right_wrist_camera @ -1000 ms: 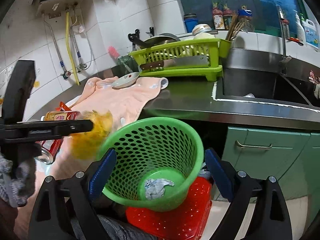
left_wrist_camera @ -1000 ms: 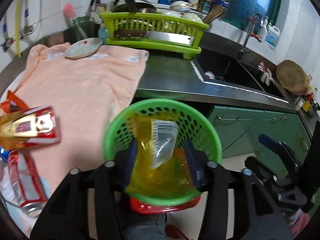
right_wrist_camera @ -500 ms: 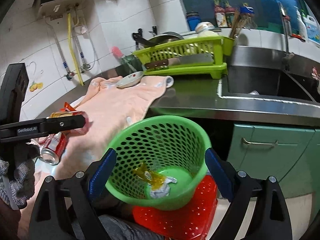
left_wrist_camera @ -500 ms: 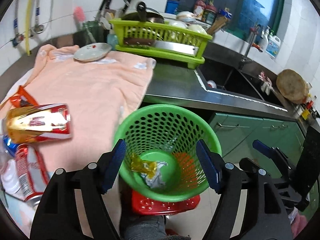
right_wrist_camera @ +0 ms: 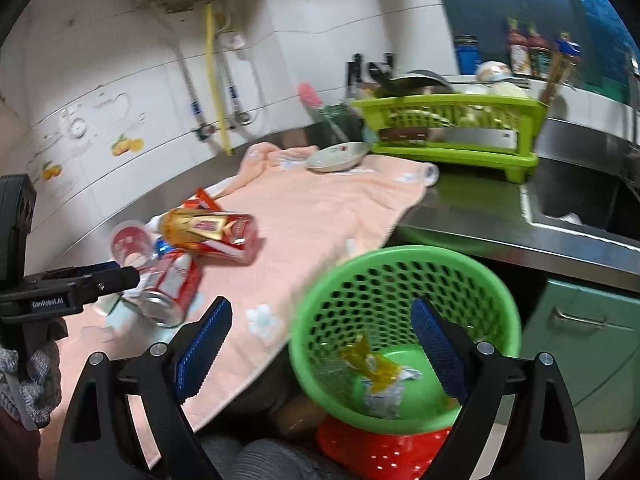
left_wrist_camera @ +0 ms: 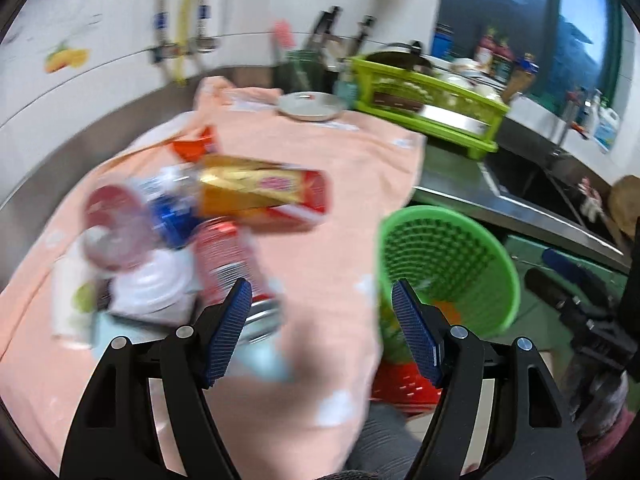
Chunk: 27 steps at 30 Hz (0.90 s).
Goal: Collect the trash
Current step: 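Grasp the clear plastic cup with the left tool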
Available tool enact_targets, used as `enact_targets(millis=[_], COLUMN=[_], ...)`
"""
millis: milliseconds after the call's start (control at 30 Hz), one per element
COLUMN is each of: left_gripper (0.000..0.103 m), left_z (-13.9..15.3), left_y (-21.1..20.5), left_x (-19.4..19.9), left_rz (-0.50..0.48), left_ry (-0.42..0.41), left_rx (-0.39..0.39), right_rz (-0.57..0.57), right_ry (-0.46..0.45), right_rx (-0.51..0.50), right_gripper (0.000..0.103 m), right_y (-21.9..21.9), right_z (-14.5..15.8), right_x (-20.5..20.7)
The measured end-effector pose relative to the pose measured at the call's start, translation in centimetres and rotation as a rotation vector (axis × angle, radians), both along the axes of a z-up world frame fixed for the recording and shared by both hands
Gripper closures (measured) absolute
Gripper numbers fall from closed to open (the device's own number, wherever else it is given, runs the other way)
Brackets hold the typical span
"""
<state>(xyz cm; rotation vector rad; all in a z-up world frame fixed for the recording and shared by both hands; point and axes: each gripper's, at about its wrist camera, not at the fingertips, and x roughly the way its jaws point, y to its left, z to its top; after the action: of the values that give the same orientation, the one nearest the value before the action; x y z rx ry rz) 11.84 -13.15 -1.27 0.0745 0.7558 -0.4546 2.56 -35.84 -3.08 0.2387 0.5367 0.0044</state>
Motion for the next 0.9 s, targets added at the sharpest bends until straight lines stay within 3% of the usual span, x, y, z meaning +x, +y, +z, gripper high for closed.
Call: enact_targets(millis=[167,333,467,667,900], left_gripper=[0.03,0.022,0.022,0.022,0.022], left_z=[-0.5,-1.4,-3.2,-5.8,-7.4], left_y=[4.4,7.7,9.6,11.3,11.9], left_x=[-0.9,-1.9,-1.7,-0.8,0.0], left_rz=[0.06,0.081,0.085,0.067,0.06], left_ry=[0.0,-0.011,0.032,0.106,0.123], left_rx=[0.025,0.062,0.096,0.09,0.103], right_rz=[0.061,0.116,0.159,0.205,0.245], right_ry=[-0.008,-0.002,0.011,0.024,0.045], right_rx=[0.002,0.006,0.01,-0.011,-0.022], right_gripper=[0.015,0.015,0.015,0.015,0.015], right_y=[2.8,5.4,7.3,9.7,12.0], right_z=[0.2,0.3,0.0,-0.2,-0.3], right_x=[0.7,1.6,2.4,3.3,4.6])
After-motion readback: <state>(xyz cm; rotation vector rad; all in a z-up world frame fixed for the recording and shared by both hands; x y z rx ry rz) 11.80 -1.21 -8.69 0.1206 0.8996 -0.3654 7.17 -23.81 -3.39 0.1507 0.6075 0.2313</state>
